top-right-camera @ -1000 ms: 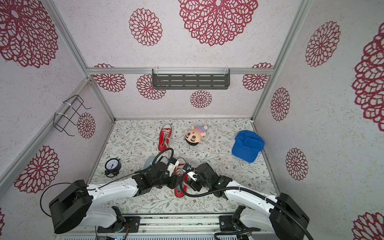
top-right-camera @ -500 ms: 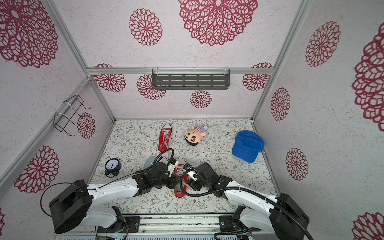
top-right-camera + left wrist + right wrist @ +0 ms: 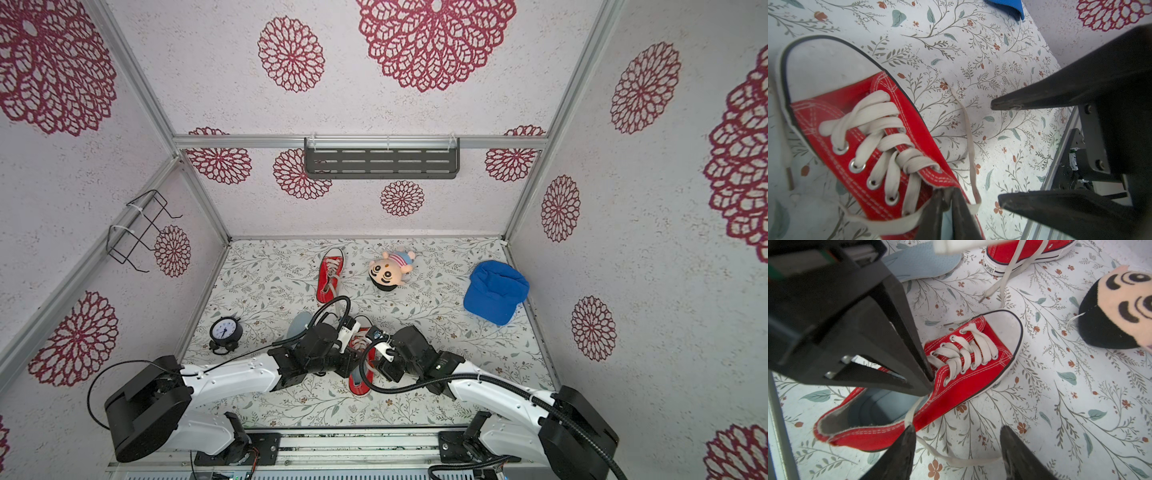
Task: Remove the insole from the shoe
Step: Untie the shoelace on the shoe.
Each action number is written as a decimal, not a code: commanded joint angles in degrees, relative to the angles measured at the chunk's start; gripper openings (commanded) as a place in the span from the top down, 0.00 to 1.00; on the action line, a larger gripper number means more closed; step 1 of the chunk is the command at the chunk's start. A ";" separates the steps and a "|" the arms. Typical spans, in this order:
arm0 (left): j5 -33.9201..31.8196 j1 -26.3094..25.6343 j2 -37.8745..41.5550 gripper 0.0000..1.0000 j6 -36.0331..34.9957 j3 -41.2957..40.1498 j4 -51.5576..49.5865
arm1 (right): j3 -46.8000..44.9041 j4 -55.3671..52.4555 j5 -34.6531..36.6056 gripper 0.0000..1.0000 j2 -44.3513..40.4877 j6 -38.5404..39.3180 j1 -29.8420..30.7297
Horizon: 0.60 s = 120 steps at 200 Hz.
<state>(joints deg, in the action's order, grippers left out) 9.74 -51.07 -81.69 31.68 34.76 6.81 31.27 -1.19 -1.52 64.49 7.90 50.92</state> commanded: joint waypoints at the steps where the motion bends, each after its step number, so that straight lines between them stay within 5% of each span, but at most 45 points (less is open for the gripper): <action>1: -0.92 -0.52 1.66 0.95 -0.57 0.24 1.19 | 1.34 0.40 -0.42 0.33 -0.10 -0.09 -0.18; 55: -3.56 -0.34 7.49 1.00 -3.30 -0.97 -1.20 | 1.68 8.81 -2.82 0.16 5.70 -0.86 3.59; 120: -8.34 -0.01 11.27 1.00 -4.17 -2.04 -5.61 | 6.03 5.16 14.18 0.29 14.16 -11.36 4.22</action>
<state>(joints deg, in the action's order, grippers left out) 5.15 -51.07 -73.69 28.82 33.87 3.40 35.73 5.26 4.58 79.48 2.57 55.20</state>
